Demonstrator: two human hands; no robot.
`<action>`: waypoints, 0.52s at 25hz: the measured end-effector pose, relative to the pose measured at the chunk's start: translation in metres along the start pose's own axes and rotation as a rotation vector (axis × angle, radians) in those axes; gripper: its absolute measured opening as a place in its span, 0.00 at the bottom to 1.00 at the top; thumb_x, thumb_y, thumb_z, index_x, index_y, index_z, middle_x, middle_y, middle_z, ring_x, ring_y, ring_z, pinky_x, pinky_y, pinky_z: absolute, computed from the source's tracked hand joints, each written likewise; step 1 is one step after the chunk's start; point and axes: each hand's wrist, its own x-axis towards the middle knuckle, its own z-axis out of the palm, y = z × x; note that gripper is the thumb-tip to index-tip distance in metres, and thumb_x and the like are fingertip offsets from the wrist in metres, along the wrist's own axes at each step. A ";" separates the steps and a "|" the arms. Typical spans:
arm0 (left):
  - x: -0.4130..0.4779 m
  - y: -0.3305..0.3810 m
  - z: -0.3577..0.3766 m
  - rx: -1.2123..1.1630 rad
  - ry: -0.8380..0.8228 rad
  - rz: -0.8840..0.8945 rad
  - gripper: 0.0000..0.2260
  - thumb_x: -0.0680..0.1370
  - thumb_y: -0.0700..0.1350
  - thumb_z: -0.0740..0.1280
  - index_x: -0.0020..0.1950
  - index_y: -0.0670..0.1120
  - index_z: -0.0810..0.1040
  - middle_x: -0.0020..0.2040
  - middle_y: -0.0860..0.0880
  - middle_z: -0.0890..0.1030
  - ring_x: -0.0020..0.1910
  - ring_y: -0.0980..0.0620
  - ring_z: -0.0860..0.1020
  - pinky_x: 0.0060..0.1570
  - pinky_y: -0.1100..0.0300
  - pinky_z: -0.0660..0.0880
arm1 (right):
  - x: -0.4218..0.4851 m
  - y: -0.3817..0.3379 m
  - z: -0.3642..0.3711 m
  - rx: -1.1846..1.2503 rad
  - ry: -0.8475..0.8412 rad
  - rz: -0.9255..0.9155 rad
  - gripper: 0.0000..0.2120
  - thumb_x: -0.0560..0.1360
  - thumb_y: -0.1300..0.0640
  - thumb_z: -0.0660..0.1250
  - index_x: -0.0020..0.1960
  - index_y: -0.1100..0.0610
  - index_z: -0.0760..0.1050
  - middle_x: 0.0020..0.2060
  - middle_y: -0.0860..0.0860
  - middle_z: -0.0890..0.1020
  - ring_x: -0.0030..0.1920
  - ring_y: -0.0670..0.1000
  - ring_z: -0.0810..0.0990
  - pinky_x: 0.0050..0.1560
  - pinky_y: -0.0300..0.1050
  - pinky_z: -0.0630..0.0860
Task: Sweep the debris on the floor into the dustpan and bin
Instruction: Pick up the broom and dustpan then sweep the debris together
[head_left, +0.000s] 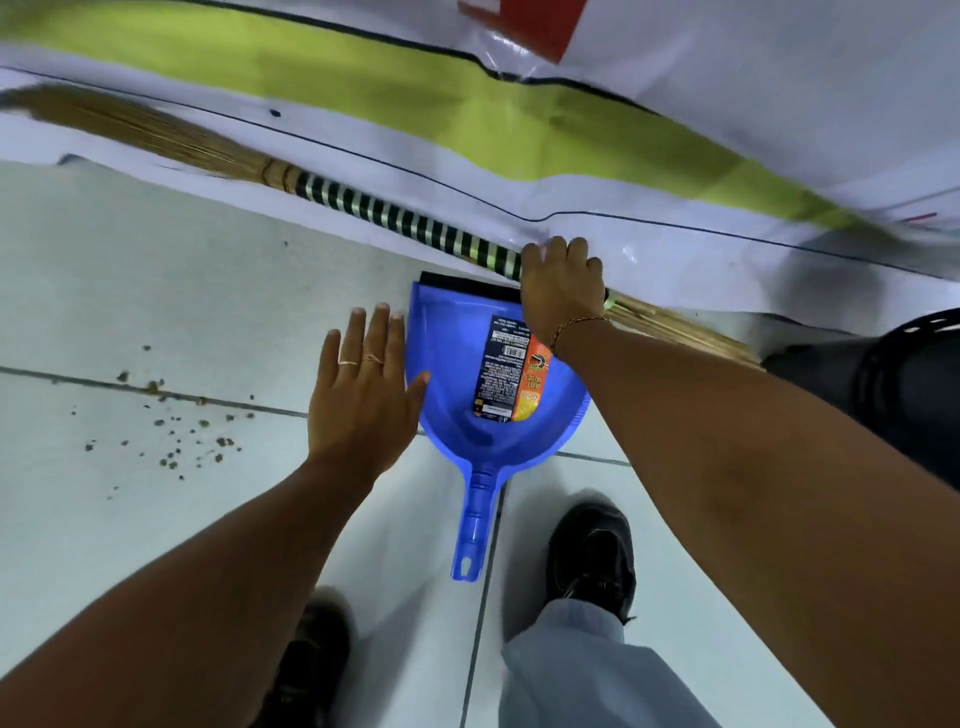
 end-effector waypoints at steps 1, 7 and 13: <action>-0.006 -0.001 -0.015 -0.001 -0.021 -0.016 0.29 0.78 0.54 0.51 0.71 0.35 0.66 0.71 0.36 0.70 0.71 0.37 0.67 0.68 0.42 0.65 | -0.008 -0.001 -0.017 0.014 -0.031 -0.036 0.17 0.63 0.64 0.71 0.51 0.63 0.79 0.46 0.62 0.81 0.49 0.64 0.79 0.45 0.52 0.76; -0.073 0.002 -0.131 -0.044 -0.035 -0.020 0.28 0.77 0.54 0.52 0.69 0.36 0.69 0.68 0.37 0.73 0.68 0.37 0.72 0.65 0.41 0.69 | -0.086 -0.012 -0.149 0.253 -0.215 -0.213 0.22 0.72 0.64 0.62 0.66 0.61 0.68 0.62 0.59 0.72 0.57 0.64 0.76 0.49 0.55 0.76; -0.156 -0.036 -0.249 -0.054 -0.096 -0.009 0.29 0.75 0.54 0.52 0.66 0.37 0.74 0.65 0.39 0.78 0.64 0.39 0.76 0.61 0.42 0.73 | -0.182 -0.035 -0.247 0.305 -0.378 -0.191 0.23 0.80 0.58 0.54 0.73 0.47 0.59 0.59 0.60 0.75 0.54 0.63 0.79 0.49 0.55 0.76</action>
